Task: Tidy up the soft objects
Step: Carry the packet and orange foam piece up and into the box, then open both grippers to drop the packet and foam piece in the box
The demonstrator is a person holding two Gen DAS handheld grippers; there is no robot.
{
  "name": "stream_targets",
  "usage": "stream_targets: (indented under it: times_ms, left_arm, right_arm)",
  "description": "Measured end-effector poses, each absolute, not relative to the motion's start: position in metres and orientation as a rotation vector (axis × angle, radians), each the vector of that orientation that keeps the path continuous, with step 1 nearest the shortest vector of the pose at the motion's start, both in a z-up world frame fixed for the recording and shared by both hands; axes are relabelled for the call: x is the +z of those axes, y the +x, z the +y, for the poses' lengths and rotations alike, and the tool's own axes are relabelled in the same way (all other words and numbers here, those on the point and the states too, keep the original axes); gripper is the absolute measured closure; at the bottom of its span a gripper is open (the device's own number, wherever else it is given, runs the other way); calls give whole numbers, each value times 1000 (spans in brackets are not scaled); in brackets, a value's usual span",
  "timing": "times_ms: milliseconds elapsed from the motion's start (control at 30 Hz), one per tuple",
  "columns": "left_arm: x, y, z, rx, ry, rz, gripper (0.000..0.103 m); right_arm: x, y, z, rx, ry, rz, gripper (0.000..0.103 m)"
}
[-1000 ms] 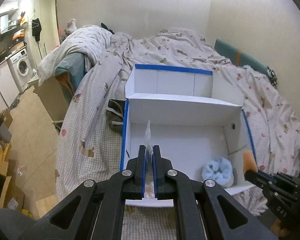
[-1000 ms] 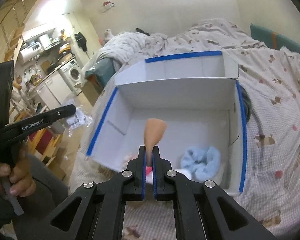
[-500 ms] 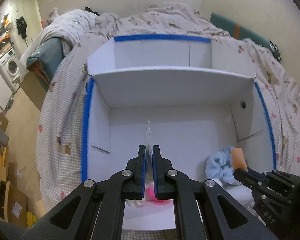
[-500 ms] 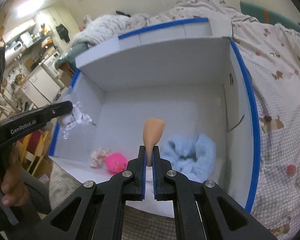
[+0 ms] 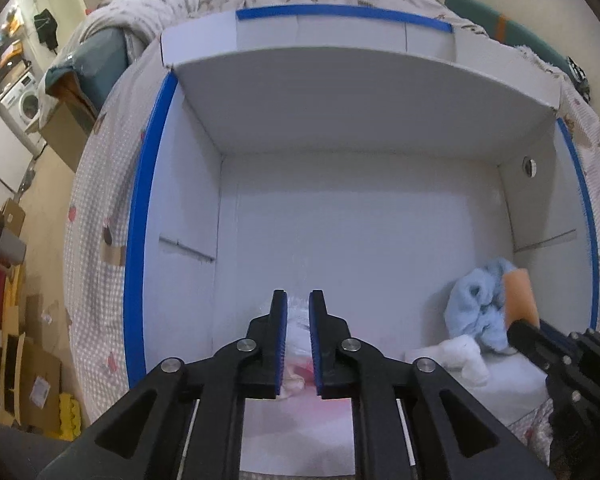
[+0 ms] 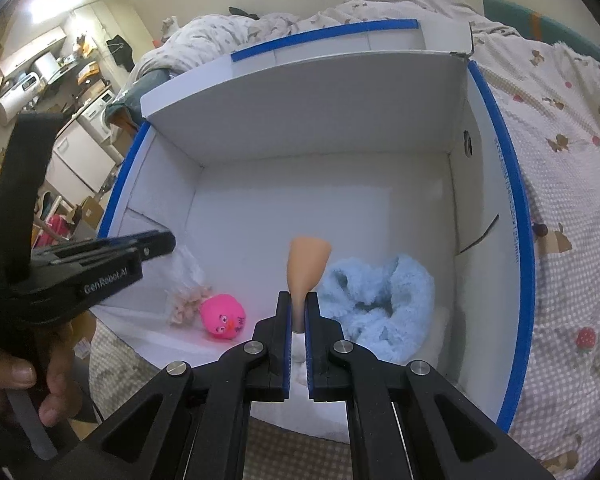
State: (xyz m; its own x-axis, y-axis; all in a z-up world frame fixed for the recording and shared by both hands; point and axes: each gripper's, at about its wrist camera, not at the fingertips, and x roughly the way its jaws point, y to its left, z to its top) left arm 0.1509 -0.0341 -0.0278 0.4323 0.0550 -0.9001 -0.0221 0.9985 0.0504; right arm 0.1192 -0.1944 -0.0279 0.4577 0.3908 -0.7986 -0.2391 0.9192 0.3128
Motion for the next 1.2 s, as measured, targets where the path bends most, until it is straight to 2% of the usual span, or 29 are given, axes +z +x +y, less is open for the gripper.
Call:
stream_targets:
  times_ms: [133, 200, 433, 800, 833, 900, 933, 967, 1000, 1033, 1200]
  left_arm:
    - [-29, 145, -32, 61, 44, 1115, 63]
    - [-27, 142, -31, 70, 49, 1103, 55]
    - [-23, 135, -26, 100, 57, 1082, 49]
    - [-21, 130, -23, 117, 56, 1067, 48]
    - [-20, 129, -24, 116, 58, 1065, 48]
    - [-18, 126, -24, 118, 58, 1055, 48]
    - [-17, 125, -24, 121, 59, 1051, 48]
    - [-15, 123, -23, 123, 58, 1046, 48]
    - [-14, 122, -23, 122, 56, 1045, 48]
    - [-13, 121, -23, 122, 55, 1045, 48]
    - [-6, 115, -20, 132, 60, 1034, 47]
  right_arm:
    - [-29, 120, -193, 387, 163, 1031, 96]
    - [-29, 120, -192, 386, 161, 1031, 96]
    - [-30, 121, -193, 379, 170, 1032, 96]
    - [-29, 122, -195, 395, 194, 1019, 96]
    - [-28, 122, -196, 402, 207, 1015, 93]
    - [-28, 123, -197, 402, 221, 1018, 80]
    - [-28, 123, -198, 397, 229, 1019, 65]
    - [-28, 124, -199, 392, 240, 1019, 39]
    - [-26, 124, -202, 385, 259, 1012, 26]
    - [-24, 123, -205, 373, 278, 993, 19]
    - [-20, 124, -215, 343, 329, 975, 19]
